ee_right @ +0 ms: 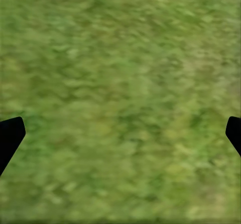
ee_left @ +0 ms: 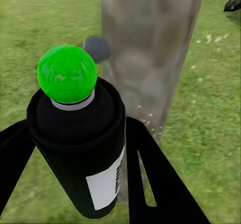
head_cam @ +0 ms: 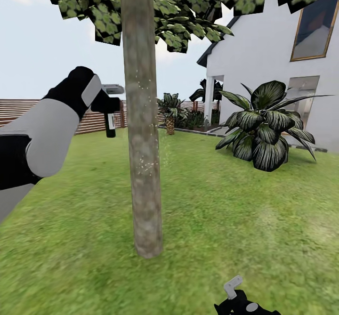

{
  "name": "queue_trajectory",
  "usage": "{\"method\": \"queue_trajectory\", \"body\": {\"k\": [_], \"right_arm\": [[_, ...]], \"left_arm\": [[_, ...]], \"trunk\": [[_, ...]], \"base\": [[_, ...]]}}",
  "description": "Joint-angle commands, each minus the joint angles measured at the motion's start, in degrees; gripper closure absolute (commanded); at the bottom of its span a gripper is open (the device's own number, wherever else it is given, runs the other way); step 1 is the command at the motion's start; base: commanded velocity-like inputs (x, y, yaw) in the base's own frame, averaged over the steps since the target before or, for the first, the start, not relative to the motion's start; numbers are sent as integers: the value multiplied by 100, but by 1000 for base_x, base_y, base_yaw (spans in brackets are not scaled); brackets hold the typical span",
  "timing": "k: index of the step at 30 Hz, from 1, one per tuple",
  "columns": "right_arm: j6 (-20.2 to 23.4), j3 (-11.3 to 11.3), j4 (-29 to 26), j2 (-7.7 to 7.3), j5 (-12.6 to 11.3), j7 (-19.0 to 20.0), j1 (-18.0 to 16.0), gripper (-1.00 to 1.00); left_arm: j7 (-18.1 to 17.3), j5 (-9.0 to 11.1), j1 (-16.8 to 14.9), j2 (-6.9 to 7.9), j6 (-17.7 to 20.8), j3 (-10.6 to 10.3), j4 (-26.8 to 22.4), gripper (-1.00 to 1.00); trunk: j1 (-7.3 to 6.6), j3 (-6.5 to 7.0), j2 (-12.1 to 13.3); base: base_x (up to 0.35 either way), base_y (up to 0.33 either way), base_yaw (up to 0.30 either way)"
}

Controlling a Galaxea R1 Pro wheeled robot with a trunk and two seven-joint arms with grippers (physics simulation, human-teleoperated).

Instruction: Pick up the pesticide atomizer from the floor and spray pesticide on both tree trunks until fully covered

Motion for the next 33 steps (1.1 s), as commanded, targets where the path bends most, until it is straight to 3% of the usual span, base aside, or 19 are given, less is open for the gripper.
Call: {"method": "queue_trajectory", "body": {"k": [1, 13, 22, 33], "right_arm": [[1, 0, 0, 0, 0, 0, 0, -100], [-1, 0, 0, 0, 0, 0, 0, -100], [0, 0, 0, 0, 0, 0, 0, -100], [2, 0, 0, 0, 0, 0, 2, -100]], "left_arm": [[15, 27, 1, 14, -2, 1, 0, 100], [30, 45, 0, 12, -2, -29, -52, 100], [30, 41, 2, -6, -2, -33, -603, 100], [60, 28, -135, 1, -2, -31, -668, 100]], "trunk": [[0, 0, 0], [0, 0, 0], [0, 0, 0], [0, 0, 0]], "base": [[0, 0, 0], [0, 0, 0], [0, 0, 0], [0, 0, 0]]}}
